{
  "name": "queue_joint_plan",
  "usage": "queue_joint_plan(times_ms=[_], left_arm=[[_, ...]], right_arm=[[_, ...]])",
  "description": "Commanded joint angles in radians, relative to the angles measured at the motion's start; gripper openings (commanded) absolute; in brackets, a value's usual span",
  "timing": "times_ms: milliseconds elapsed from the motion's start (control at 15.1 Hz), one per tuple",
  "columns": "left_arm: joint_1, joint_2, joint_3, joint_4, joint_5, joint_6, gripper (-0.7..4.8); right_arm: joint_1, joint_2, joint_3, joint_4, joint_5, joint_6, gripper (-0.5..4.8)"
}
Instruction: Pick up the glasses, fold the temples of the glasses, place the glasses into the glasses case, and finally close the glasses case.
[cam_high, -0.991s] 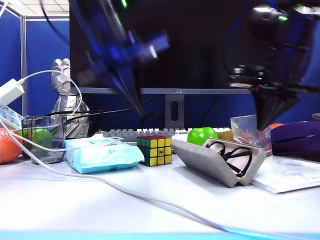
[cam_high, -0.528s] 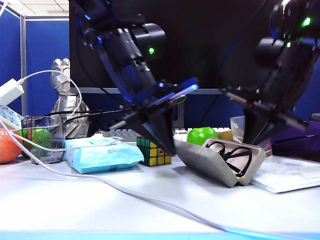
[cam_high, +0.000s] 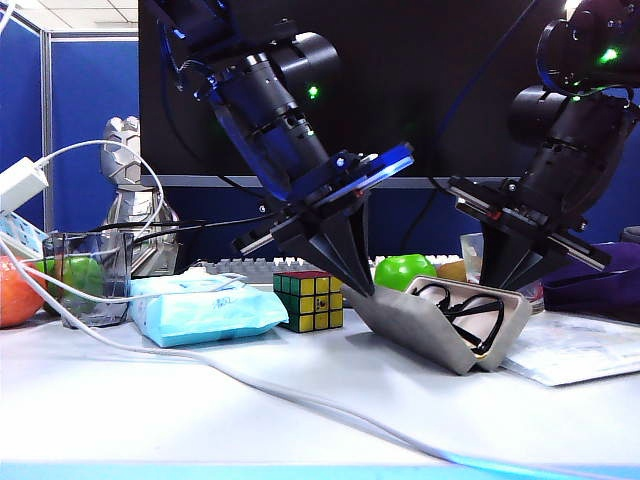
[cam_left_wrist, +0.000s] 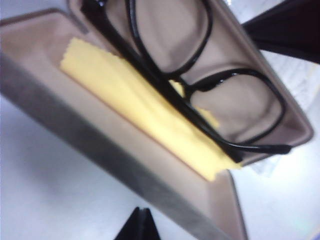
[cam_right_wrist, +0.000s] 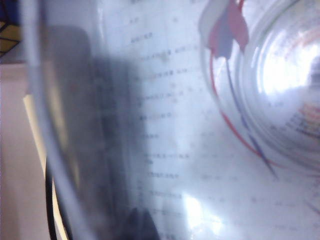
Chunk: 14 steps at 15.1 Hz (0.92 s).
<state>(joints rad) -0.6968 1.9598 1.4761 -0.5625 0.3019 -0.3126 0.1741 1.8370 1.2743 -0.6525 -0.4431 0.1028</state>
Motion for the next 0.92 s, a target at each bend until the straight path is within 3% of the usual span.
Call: queue_joint_plan(times_ms=[66,792,925], left_arm=[[-0.001,0.003,0.002,-0.03,-0.066,-0.047,-0.06],[-0.021,0.07,0.006,0.129,0.065,-0.089,-0.06],[-0.021,0.07,0.006,0.16,0.084,-0.116,-0.06]], right_arm=[[0.003,-0.003,0.001,0.006,-0.008,-0.006,-0.05],[0.004,0.004,0.001,0.006,-0.035,-0.007,-0.05],[0.006,0.004,0.001,0.005,-0.09,-0.026,-0.05]])
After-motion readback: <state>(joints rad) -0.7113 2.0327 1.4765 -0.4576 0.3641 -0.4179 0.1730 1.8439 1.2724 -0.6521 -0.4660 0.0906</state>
